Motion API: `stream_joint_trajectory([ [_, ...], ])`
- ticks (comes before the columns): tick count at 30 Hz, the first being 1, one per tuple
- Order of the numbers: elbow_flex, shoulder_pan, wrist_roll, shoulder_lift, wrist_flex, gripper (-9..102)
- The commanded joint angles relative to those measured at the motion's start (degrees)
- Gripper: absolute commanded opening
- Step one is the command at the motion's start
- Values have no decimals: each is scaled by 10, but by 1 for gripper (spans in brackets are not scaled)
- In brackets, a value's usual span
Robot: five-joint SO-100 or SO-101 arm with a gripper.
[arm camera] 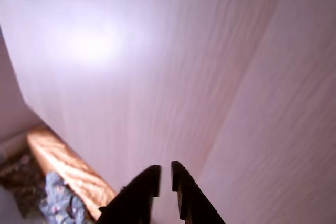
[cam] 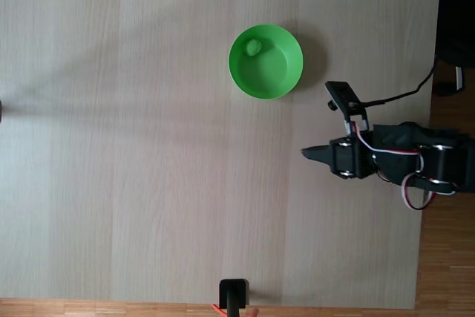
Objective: Grasp a green pompom and put it in the green bowl.
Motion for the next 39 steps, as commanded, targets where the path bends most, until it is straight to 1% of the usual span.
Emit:
stream_joint_trajectory([
  [1,41,-6,2,75,-4,0],
  [12,201,-5,2,281,4,0],
  [21,292,-4,2,388,5,0],
  [24,300,-4,2,400,9,0],
  [34,289,-4,2,403,57,0],
  [39,288,-8,2,403,61,0],
])
